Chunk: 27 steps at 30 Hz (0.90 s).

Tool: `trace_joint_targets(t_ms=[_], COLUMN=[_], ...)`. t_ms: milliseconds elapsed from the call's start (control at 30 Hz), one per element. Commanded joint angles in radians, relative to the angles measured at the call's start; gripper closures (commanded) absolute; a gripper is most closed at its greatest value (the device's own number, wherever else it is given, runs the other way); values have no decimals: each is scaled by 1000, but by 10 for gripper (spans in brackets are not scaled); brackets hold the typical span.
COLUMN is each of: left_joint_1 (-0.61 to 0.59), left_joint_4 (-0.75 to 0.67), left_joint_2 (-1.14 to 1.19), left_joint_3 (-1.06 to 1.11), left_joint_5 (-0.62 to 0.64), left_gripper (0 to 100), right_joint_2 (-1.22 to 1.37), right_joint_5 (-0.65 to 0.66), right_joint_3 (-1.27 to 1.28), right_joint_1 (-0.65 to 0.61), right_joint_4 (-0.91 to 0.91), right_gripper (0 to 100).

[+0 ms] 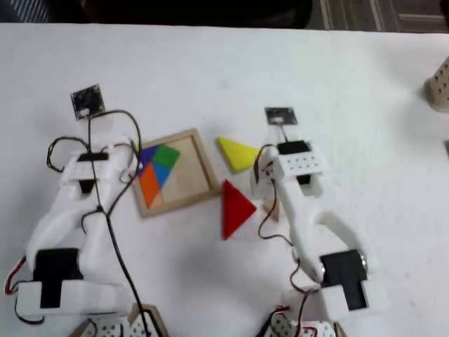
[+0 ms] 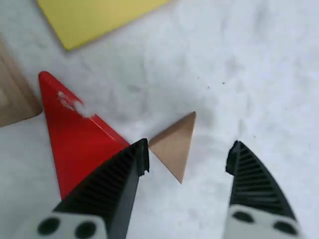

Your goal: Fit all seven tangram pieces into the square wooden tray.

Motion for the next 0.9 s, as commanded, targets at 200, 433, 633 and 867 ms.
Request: trace_joint_targets(t_ms=[200, 433, 633, 867], left_joint_1=[10, 10, 10, 10], left_joint_4=[0, 0, -2, -2], left_joint_2=[-4, 2, 2, 2], left_joint_3=[-58, -61, -61, -61], left_joint_5=[-11, -11, -11, -11], left_gripper=[918, 918, 918, 918], right_joint_2=[59, 128, 188, 194], right_joint_5=[-14, -14, -14, -12], right_joint_3=[-34, -58, -103, -115], right_joint_1=[-22, -24, -24, -24], right_joint_4=[-13, -22, 10, 15], right_gripper=[790, 794, 854, 882])
